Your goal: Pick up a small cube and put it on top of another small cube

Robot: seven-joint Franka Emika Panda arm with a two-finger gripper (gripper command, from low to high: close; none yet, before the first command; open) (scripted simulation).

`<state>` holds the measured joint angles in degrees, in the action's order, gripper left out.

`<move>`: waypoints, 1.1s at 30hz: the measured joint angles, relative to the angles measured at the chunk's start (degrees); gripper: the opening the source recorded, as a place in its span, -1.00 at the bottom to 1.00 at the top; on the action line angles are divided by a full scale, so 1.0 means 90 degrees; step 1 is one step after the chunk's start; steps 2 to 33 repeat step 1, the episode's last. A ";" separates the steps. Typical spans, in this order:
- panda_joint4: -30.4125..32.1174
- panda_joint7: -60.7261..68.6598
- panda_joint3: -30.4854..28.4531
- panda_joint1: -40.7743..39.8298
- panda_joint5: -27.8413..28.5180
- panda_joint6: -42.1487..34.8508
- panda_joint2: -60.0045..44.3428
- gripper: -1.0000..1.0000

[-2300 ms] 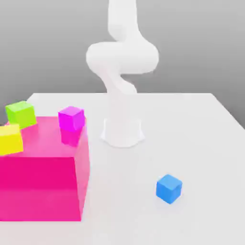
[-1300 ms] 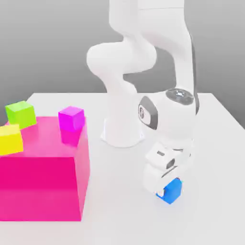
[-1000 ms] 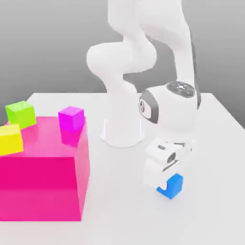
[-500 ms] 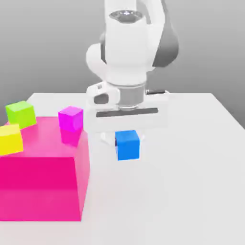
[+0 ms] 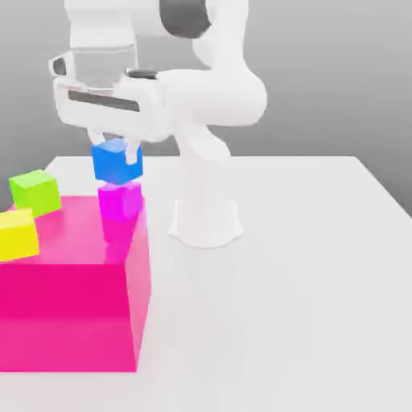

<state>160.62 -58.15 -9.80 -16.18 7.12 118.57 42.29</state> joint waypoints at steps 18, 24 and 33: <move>0.0000 0.0000 0.0000 0.0000 0.0000 0.0000 0.0000 1.00; 0.0000 0.0000 0.0000 0.0000 0.0000 0.0000 0.0000 1.00; 0.0000 0.0000 0.0000 0.0000 0.0000 0.0000 0.0000 1.00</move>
